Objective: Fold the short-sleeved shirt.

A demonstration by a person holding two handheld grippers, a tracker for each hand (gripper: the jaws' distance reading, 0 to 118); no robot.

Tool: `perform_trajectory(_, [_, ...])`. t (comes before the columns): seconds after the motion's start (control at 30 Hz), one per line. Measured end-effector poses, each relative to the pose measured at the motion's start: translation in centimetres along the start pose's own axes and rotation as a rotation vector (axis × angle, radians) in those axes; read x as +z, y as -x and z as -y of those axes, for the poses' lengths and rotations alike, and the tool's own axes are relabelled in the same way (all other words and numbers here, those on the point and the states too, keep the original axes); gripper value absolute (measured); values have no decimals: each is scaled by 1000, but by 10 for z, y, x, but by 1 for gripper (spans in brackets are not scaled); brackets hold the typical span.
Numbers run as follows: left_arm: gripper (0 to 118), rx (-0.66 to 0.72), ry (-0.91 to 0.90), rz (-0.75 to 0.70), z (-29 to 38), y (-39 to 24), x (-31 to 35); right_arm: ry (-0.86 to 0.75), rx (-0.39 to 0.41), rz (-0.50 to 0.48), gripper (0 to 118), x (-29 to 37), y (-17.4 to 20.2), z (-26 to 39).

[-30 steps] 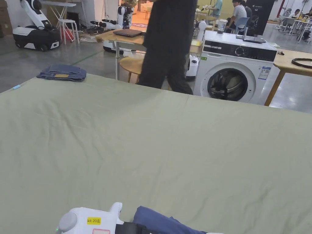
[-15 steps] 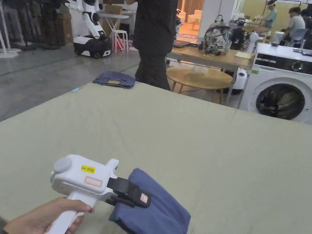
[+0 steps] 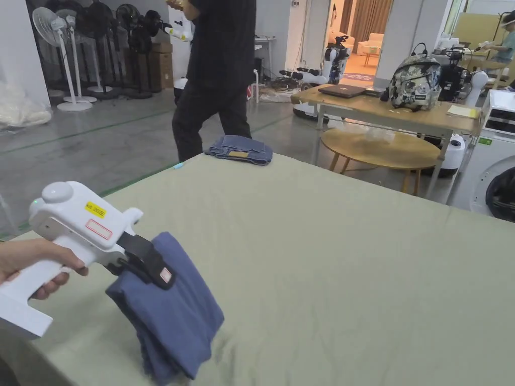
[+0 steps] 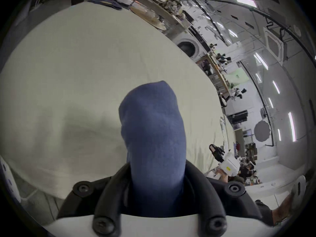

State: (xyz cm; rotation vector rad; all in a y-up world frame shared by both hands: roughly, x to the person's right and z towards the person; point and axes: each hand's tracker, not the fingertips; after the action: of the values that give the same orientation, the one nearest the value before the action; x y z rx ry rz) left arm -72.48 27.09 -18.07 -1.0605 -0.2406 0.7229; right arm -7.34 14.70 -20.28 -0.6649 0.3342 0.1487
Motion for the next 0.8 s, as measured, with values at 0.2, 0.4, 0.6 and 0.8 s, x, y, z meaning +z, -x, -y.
perform_trajectory(0.2, [15,54,-4,-207,9,26,14,8,9,13,0,-4,3,-1])
perform_trajectory(0.4, [27,93,-8,-315,2,68,10,19,23,12,0,-8,9,-3])
perform_trajectory(0.6, [32,6,-72,-527,-2,66,22,19,38,10,0,-9,12,-5])
perform_trajectory(0.8, [32,-69,-106,-603,4,36,33,18,36,8,0,-10,13,-5])
